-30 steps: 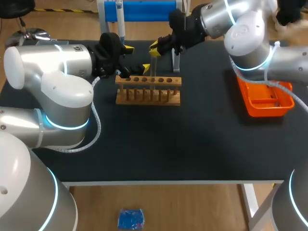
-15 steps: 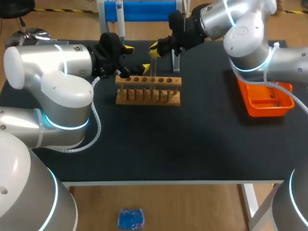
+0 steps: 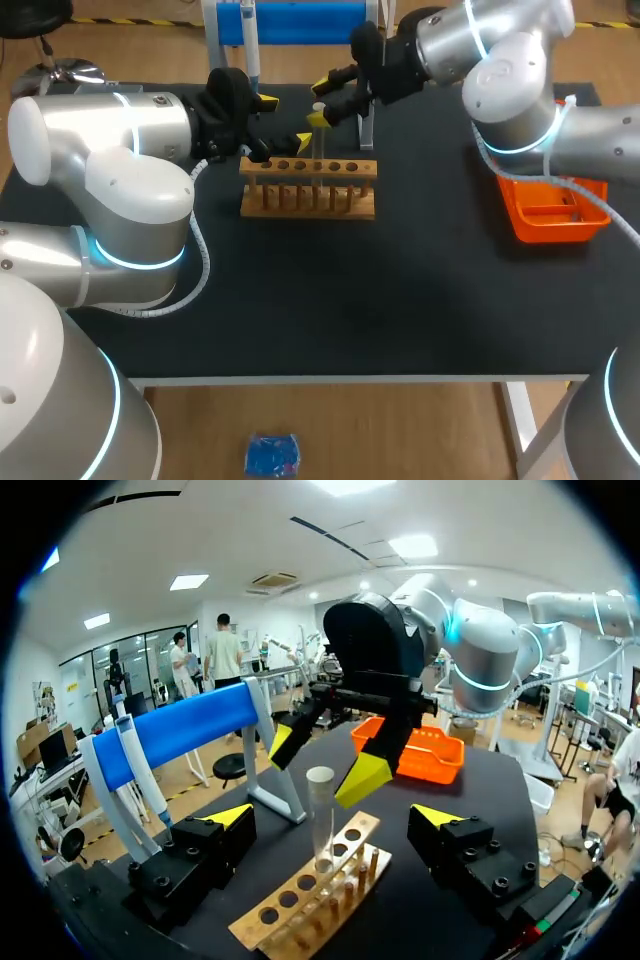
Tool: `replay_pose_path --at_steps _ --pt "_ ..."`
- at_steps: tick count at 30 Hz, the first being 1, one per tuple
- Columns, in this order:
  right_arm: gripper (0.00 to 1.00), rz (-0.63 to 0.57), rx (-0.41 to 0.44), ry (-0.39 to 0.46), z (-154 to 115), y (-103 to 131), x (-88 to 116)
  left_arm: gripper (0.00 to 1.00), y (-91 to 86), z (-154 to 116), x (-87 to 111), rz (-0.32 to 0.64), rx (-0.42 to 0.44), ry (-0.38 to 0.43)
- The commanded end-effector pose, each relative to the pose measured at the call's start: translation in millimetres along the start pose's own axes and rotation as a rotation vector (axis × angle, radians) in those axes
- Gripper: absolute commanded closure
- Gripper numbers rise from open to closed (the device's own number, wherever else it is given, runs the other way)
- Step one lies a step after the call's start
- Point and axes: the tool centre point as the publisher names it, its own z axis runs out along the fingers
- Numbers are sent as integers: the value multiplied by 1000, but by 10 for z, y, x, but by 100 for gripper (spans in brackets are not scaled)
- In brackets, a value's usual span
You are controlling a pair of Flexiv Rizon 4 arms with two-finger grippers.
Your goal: Invert the test tube, pick up the pipette, mount the tip to pipette, aspirate from beaker and dispense into the tube, eject the tip, return the pipette, and cap with the stopper.
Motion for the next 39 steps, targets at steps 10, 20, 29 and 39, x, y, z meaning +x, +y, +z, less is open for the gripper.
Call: replay_pose_path --at_steps 10,20,29,39 --pt "0 -23 -223 19 -277 173 115 0 10 14 1 0 3 -1" --pt "100 -18 -350 103 -309 237 181 0 10 14 1 0 3 -1" --pt "100 -24 -425 163 -290 254 192 0 10 14 1 0 3 -1" --pt "100 -25 -493 218 -246 271 171 0 10 14 1 0 3 -1"
